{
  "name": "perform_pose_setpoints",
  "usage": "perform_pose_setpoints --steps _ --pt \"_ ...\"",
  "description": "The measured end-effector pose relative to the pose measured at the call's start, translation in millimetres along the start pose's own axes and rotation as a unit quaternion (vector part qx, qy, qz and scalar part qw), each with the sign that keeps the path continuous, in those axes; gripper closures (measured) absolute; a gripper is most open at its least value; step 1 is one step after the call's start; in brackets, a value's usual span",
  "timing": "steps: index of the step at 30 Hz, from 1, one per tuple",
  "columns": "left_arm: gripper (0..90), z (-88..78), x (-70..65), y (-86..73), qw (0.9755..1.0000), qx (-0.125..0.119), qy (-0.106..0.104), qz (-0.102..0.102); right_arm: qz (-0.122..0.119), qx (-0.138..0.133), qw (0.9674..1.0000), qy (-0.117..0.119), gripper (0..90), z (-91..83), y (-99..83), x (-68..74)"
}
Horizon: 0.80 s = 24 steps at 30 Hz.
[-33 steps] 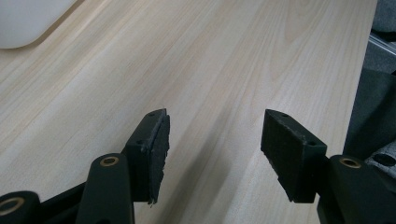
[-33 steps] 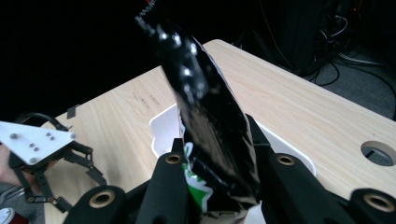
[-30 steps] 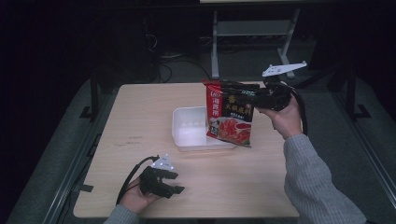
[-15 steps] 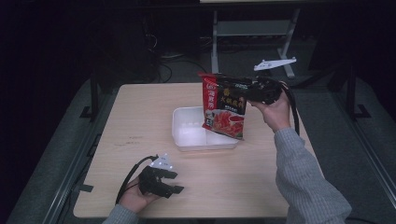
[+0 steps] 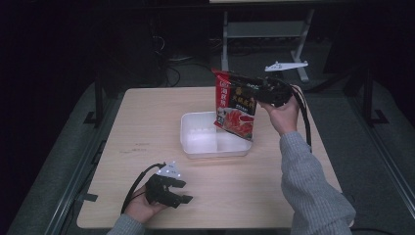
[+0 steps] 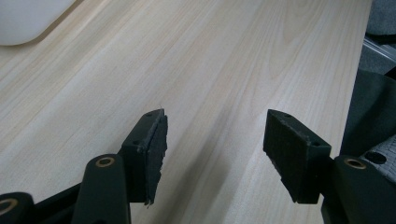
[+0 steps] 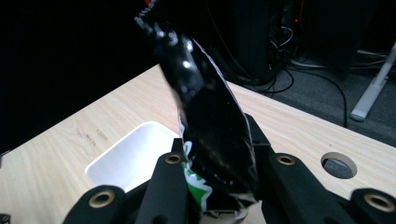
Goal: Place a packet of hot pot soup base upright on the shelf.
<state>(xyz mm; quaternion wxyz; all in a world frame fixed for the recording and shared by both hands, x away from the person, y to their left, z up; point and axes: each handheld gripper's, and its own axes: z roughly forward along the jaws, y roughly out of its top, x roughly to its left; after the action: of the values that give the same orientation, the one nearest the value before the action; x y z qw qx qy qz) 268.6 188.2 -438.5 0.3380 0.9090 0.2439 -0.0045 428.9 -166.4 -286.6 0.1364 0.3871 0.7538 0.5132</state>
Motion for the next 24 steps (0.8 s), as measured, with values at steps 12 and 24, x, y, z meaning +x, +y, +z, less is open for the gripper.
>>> perform_pose_setpoints --steps 12,24 --pt "39.1 0.0 -0.6 0.7 1.0000 0.000 -0.001 0.001 0.001 -0.007 0.9997 -0.025 76.5 -3.1 -0.8 -1.2" --pt "39.0 0.7 -0.9 0.6 1.0000 0.001 -0.003 0.001 0.005 -0.002 0.9994 -0.034 76.5 11.8 -10.7 -1.4"
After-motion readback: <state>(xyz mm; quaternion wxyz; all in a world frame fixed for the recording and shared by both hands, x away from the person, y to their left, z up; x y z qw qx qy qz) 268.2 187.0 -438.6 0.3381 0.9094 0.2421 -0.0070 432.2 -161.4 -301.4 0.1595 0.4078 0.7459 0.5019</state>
